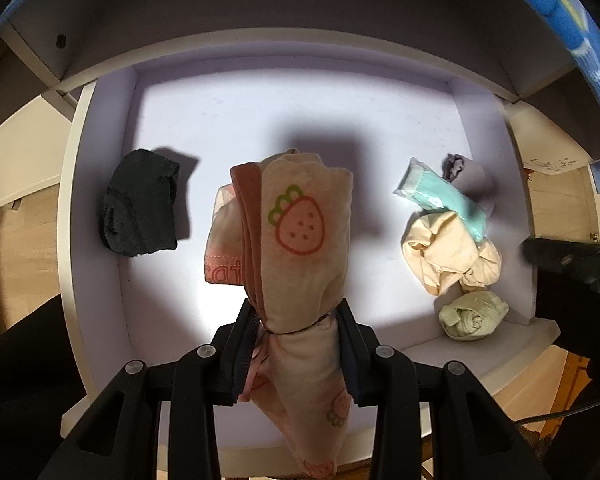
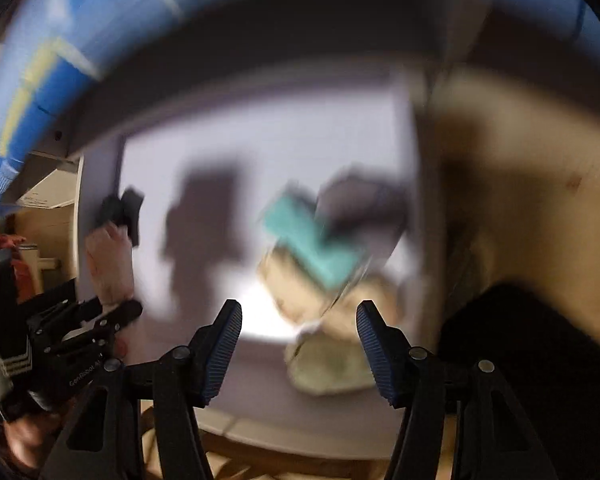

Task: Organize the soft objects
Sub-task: 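Return the right gripper to the drawer above the remaining clothes, then carry the pink strawberry-print garment toward the gold box with the left gripper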

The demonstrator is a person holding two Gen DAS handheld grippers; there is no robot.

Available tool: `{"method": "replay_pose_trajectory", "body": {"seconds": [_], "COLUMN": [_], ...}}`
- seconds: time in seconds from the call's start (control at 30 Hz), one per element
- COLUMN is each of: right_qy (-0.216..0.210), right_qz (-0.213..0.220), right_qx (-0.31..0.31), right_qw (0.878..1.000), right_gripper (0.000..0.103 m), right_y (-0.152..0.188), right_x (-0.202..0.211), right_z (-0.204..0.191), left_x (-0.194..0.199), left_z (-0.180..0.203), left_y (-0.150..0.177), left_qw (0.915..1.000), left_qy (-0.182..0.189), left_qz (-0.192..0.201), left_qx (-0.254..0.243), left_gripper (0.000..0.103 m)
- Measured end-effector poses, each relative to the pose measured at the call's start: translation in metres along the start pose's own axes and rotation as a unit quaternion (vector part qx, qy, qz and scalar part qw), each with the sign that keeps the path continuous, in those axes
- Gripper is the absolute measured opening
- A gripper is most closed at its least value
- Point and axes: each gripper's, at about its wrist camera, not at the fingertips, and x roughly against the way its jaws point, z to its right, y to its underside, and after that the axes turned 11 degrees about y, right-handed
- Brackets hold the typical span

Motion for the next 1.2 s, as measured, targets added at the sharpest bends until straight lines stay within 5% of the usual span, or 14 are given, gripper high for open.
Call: {"method": "replay_pose_trajectory", "body": {"seconds": [0.27, 0.67, 0.97, 1.2], "right_qy": [0.018, -0.001, -0.030, -0.056], "right_qz": [-0.029, -0.033, -0.030, -0.034], "right_qx": [0.016, 0.030, 0.035, 0.032], "right_qw": [0.999, 0.999, 0.998, 0.997], "right_gripper": [0.072, 0.072, 0.073, 0.073], "right_y": [0.008, 0.005, 0.007, 0.010], "right_x": [-0.020, -0.024, -0.016, -0.011], "right_z": [-0.014, -0.031, -0.039, -0.044], "left_x": [0.033, 0.126, 0.199, 0.244], "left_z": [0.008, 0.038, 0.065, 0.078], "left_y": [0.001, -0.014, -0.067, -0.148], "left_qw": [0.9989, 0.9917, 0.9835, 0.9794], "left_qy": [0.037, 0.064, 0.056, 0.020], "left_qz": [0.028, 0.091, 0.145, 0.176], "left_qx": [-0.003, -0.065, -0.092, -0.096], "left_gripper": [0.037, 0.037, 0.037, 0.037]}}
